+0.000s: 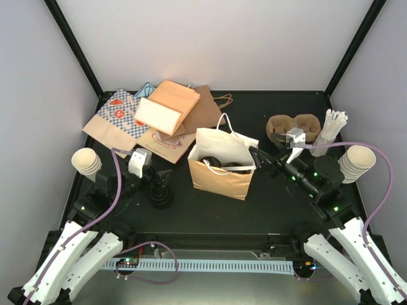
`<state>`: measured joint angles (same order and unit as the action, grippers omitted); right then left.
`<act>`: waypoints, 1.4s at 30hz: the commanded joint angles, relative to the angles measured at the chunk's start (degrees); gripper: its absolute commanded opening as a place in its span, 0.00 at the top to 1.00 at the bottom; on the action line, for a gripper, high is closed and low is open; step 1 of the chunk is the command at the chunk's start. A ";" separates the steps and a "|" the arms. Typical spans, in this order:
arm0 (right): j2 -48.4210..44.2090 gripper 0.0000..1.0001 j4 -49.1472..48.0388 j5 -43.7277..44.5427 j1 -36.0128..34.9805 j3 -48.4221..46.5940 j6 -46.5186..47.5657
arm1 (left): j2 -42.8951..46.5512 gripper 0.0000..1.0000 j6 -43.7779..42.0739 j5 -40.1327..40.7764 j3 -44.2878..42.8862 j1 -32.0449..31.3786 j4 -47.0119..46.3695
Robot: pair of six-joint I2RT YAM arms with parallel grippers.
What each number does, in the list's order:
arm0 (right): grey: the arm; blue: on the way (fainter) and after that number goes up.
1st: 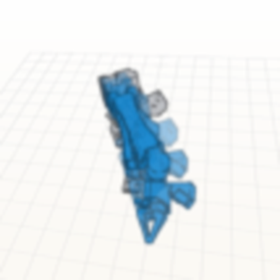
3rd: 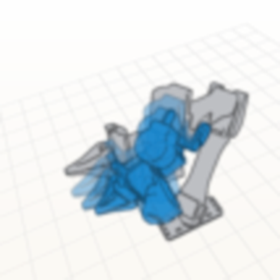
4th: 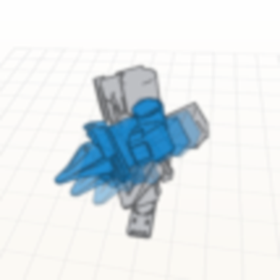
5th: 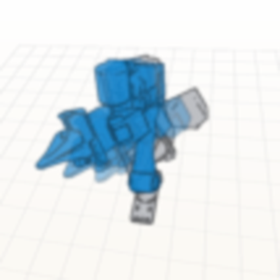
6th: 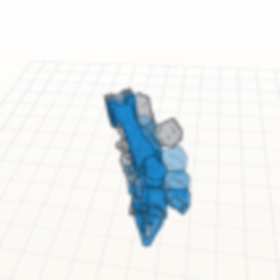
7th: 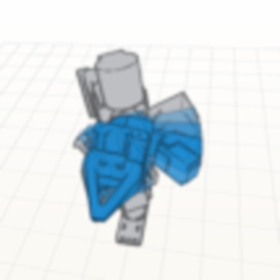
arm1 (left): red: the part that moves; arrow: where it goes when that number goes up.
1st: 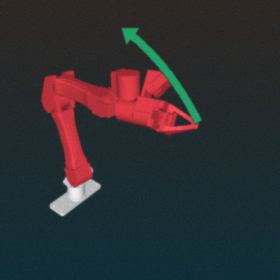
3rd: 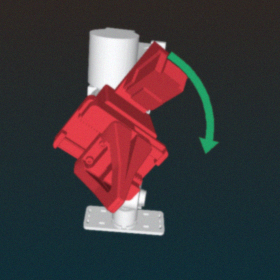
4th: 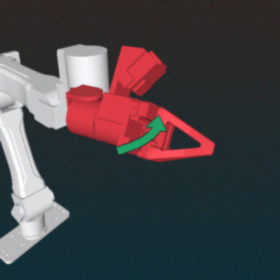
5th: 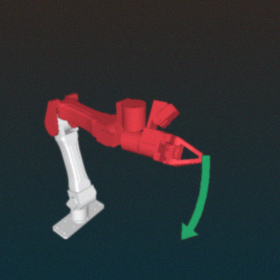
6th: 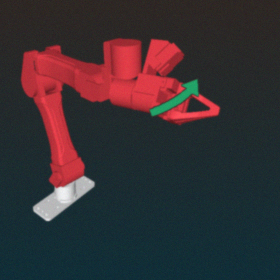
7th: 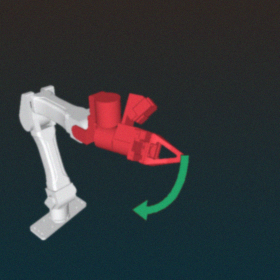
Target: Pack the takeout coffee
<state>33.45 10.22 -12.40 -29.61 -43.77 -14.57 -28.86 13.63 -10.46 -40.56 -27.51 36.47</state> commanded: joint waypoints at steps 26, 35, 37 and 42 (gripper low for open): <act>-27.06 0.01 -0.09 3.38 -0.25 27.53 -19.11 | -0.80 0.01 -0.54 -0.02 -0.31 -0.18 -0.95; -22.05 0.01 2.87 3.04 -0.19 28.13 -18.51 | -3.18 0.01 0.37 -2.68 -0.38 -0.24 -1.70; -21.42 0.01 4.37 5.51 -0.23 26.98 -16.89 | -3.59 0.01 0.94 -3.18 -0.17 -0.25 -2.60; -22.31 0.03 5.58 13.46 -0.20 25.63 -13.87 | -3.94 0.01 1.80 -1.08 0.08 -0.17 -3.97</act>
<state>12.29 15.70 -6.07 -29.61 -16.51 -31.11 -32.64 14.20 -12.14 -40.34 -27.51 35.27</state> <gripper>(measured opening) 0.988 0.988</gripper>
